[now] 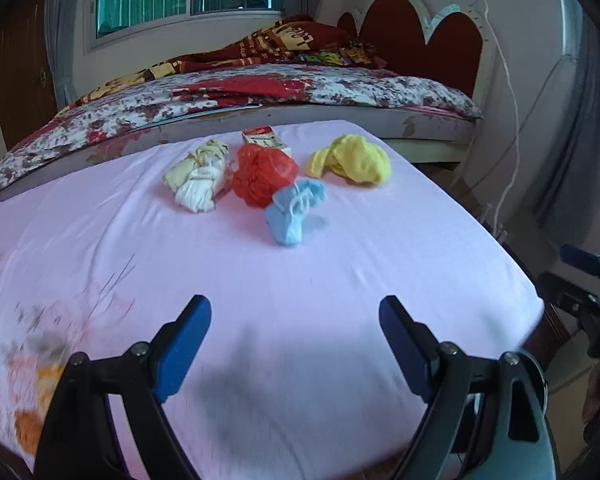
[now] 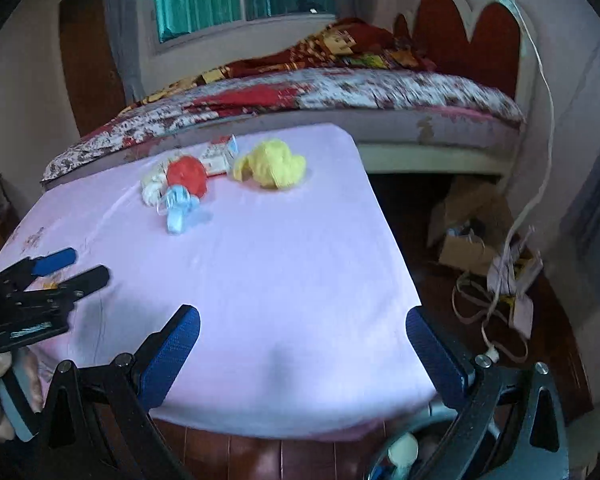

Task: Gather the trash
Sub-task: 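Grasp the blue mask with the left tool while the right tool grasps the yellow cloth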

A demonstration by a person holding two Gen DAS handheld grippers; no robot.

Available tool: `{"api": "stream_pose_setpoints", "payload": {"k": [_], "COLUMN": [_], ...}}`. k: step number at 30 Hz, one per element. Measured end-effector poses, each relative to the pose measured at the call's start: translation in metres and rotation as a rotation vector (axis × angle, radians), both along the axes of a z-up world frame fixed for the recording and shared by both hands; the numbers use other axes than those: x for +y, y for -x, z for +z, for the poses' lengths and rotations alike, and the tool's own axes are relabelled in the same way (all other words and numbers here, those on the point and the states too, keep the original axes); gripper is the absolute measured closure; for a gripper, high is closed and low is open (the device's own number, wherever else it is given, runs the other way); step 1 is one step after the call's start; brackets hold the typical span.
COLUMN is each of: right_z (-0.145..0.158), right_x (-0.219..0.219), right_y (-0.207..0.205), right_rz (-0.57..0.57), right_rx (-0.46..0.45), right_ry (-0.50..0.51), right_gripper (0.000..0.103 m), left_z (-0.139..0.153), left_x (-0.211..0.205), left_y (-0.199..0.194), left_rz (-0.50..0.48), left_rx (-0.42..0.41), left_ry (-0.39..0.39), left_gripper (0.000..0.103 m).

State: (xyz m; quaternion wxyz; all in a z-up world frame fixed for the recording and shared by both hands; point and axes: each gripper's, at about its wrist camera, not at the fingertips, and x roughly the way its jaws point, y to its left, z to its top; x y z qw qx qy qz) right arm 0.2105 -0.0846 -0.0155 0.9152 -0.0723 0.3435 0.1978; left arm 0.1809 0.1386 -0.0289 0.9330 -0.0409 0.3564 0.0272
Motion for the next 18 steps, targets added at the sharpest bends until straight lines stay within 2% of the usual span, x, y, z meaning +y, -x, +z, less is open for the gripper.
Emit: {"api": "stream_pose_setpoints", "payload": {"k": [3,5,7,10,12,14,17,18], "right_z": [-0.007,-0.012,-0.017,-0.025,-0.030,-0.032,-0.034,-0.034], "right_x": [0.018,0.028,0.041,0.053,0.064,0.077,0.097,0.103], "right_y": [-0.037,-0.060,-0.084,-0.110,-0.131,-0.151,-0.179,-0.189], "right_rz": [0.020,0.025,0.032,0.052,0.071,0.089,0.103,0.101], "right_rx": [0.021,0.031,0.040,0.061,0.070,0.084,0.099,0.108], "right_ry": [0.020,0.033,0.045,0.050,0.056,0.055,0.052,0.050], "right_gripper": [0.000,0.000,0.001,0.003,0.006,0.011,0.018,0.018], "left_z": [-0.006,-0.012,-0.018,-0.027,-0.031,-0.035,-0.040,-0.041], "left_x": [0.007,0.013,0.016,0.015,0.018,0.025,0.030,0.032], "left_y": [-0.027,-0.046,-0.063,-0.085,-0.095,-0.103,-0.109,-0.110], "left_rz": [0.033,0.056,0.038,0.010,0.007,0.009,0.007,0.006], "left_rx": [0.002,0.017,0.037,0.061,0.068,0.087,0.098,0.104], "left_ry": [0.005,0.022,0.061,0.062,0.078,0.135,0.170,0.183], "left_gripper": [0.016,0.021,0.022,0.024,0.031,0.049,0.062,0.063]}}
